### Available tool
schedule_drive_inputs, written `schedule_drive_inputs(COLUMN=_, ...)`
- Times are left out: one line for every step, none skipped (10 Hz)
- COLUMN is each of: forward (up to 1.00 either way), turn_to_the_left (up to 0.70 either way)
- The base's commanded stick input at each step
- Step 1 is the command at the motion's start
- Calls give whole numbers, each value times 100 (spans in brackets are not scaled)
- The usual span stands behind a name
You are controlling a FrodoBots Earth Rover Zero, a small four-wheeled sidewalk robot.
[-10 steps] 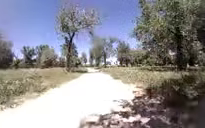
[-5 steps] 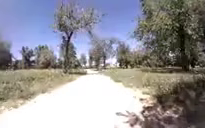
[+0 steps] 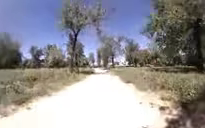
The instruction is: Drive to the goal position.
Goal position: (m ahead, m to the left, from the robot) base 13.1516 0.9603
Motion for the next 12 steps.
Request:
schedule_drive_inputs(forward=85, turn_to_the_left=0)
schedule_drive_inputs(forward=85, turn_to_the_left=0)
schedule_drive_inputs(forward=85, turn_to_the_left=0)
schedule_drive_inputs(forward=85, turn_to_the_left=0)
schedule_drive_inputs(forward=85, turn_to_the_left=0)
schedule_drive_inputs(forward=85, turn_to_the_left=0)
schedule_drive_inputs(forward=85, turn_to_the_left=0)
schedule_drive_inputs(forward=85, turn_to_the_left=0)
schedule_drive_inputs(forward=85, turn_to_the_left=0)
schedule_drive_inputs(forward=85, turn_to_the_left=0)
schedule_drive_inputs(forward=85, turn_to_the_left=0)
schedule_drive_inputs(forward=85, turn_to_the_left=0)
